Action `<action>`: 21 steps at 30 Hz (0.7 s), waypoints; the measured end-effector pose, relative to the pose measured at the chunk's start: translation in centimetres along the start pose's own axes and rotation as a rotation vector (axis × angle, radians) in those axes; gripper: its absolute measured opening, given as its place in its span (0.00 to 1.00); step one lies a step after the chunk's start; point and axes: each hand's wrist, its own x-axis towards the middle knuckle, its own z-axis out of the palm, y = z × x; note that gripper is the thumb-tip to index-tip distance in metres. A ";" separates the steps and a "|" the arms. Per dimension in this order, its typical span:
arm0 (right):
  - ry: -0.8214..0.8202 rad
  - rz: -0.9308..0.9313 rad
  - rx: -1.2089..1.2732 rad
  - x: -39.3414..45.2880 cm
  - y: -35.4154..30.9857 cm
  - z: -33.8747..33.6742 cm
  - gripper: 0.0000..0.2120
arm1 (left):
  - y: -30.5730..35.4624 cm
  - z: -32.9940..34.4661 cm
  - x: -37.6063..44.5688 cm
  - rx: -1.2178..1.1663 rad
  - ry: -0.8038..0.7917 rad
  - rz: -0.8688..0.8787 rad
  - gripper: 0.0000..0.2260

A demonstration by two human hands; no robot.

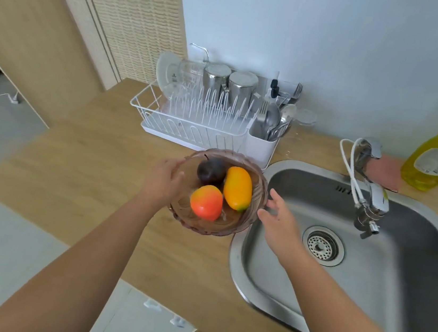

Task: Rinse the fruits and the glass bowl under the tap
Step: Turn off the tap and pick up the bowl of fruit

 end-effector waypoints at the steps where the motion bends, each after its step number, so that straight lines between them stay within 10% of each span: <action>1: 0.020 0.002 0.008 0.0 0.0 0.4 0.30 | -0.5 0.1 0.1 0.001 0.012 -0.006 0.20; 21: 0.142 -0.059 0.144 -2.3 -0.8 4.3 0.28 | -3.5 -2.1 0.0 -0.448 -0.050 -0.085 0.20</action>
